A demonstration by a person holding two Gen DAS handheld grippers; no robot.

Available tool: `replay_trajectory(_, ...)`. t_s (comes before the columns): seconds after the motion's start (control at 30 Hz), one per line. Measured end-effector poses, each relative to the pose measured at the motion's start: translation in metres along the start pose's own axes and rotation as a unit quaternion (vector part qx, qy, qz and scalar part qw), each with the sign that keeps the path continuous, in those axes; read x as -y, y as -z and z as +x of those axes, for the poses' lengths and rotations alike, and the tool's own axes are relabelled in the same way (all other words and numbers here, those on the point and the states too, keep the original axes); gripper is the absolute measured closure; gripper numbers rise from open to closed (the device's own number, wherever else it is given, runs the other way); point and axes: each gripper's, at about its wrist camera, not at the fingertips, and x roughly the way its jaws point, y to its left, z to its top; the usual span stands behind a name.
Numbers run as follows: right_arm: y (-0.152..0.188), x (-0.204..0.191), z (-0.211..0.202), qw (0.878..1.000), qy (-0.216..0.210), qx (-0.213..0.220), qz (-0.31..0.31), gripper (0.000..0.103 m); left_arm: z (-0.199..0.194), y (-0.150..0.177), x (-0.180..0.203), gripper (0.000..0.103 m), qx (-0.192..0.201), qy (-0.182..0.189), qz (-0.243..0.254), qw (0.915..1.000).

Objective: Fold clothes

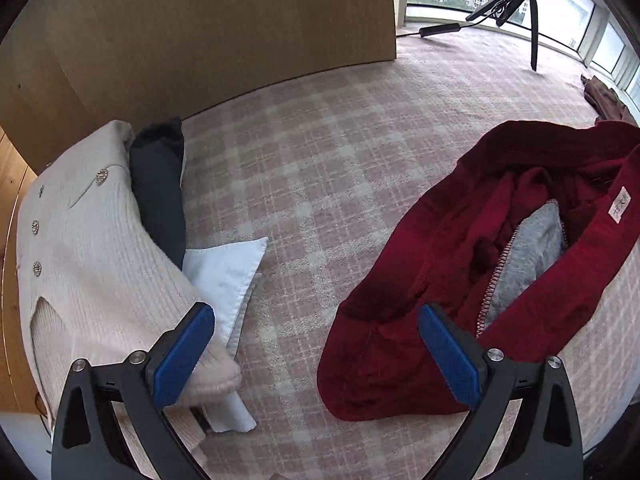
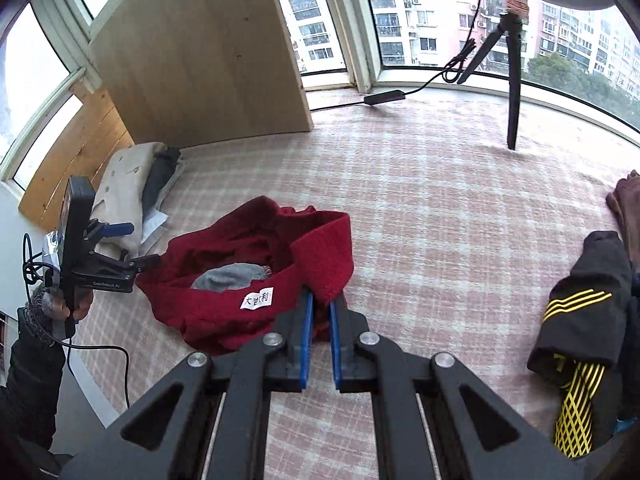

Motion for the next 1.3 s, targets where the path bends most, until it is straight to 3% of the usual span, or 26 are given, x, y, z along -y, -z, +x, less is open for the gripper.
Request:
replay_trajectory(0.07, 0.001, -0.003, -0.004, 1.000, 0.002, 0.008, -0.005, 0.095, -0.005, 0.007, 0.000, 0.002, -0.019, 0.030, -0.014, 0.9993)
replay_trajectory(0.23, 0.003, -0.007, -0.018, 0.999, 0.014, 0.028, -0.017, 0.095, -0.033, 0.029, 0.003, 0.002, 0.022, 0.044, 0.009, 0.9987)
replay_trajectory(0.4, 0.007, -0.001, -0.024, 0.999, 0.025, 0.021, -0.024, 0.095, -0.021, 0.004, -0.014, 0.002, 0.024, 0.018, 0.020, 0.9993)
replay_trajectory(0.6, 0.012, 0.006, -0.020, 1.000, 0.023, 0.012, -0.016, 0.095, 0.009, -0.019, -0.003, 0.007, -0.016, 0.080, 0.048, 0.9955)
replay_trajectory(0.67, 0.012, 0.007, -0.019, 1.000, 0.023, 0.013, -0.013, 0.095, 0.017, -0.024, 0.005, 0.022, -0.027, 0.085, 0.060, 0.9942)
replay_trajectory(0.7, 0.012, 0.007, -0.018, 1.000, 0.024, 0.014, -0.011, 0.095, 0.020, -0.025, 0.009, 0.044, -0.034, 0.084, 0.062, 0.9940)
replay_trajectory(0.73, 0.011, 0.008, -0.017, 1.000, 0.024, 0.015, -0.009, 0.095, 0.021, -0.024, 0.011, 0.072, -0.039, 0.097, 0.059, 0.9928)
replay_trajectory(0.8, 0.009, 0.009, -0.020, 1.000, 0.020, 0.021, -0.002, 0.095, 0.021, -0.022, 0.015, 0.090, -0.048, 0.121, 0.053, 0.9901)
replay_trajectory(0.87, 0.006, 0.009, -0.025, 0.999, 0.015, 0.030, 0.003, 0.095, 0.012, -0.023, 0.015, 0.087, -0.029, 0.105, 0.054, 0.9926)
replay_trajectory(0.9, 0.004, 0.008, -0.027, 0.999, 0.014, 0.032, 0.002, 0.095, 0.006, -0.025, 0.014, 0.081, -0.017, 0.078, 0.054, 0.9953)
replay_trajectory(0.93, 0.003, 0.007, -0.030, 0.999, 0.012, 0.034, 0.000, 0.095, 0.001, -0.026, 0.012, 0.068, -0.009, 0.061, 0.055, 0.9966)
replay_trajectory(1.0, 0.003, 0.003, -0.032, 0.999, 0.013, 0.036, -0.008, 0.095, -0.012, -0.024, 0.010, 0.056, -0.002, 0.047, 0.060, 0.9971)
replay_trajectory(1.1, 0.006, -0.002, -0.030, 0.999, 0.014, 0.031, -0.021, 0.095, -0.042, -0.020, 0.021, 0.053, 0.021, 0.105, 0.090, 0.9902)
replay_trajectory(1.2, 0.008, -0.005, -0.030, 0.999, 0.012, 0.030, -0.022, 0.095, -0.061, -0.022, 0.058, 0.034, 0.039, 0.163, 0.155, 0.9737)
replay_trajectory(1.23, 0.008, -0.005, -0.030, 0.999, 0.011, 0.029, -0.021, 0.095, -0.065, -0.023, 0.071, 0.032, 0.043, 0.179, 0.178, 0.9668)
replay_trajectory(1.3, 0.010, -0.005, -0.033, 0.999, 0.012, 0.030, -0.022, 0.095, -0.065, -0.026, 0.100, 0.032, 0.036, 0.180, 0.220, 0.9581)
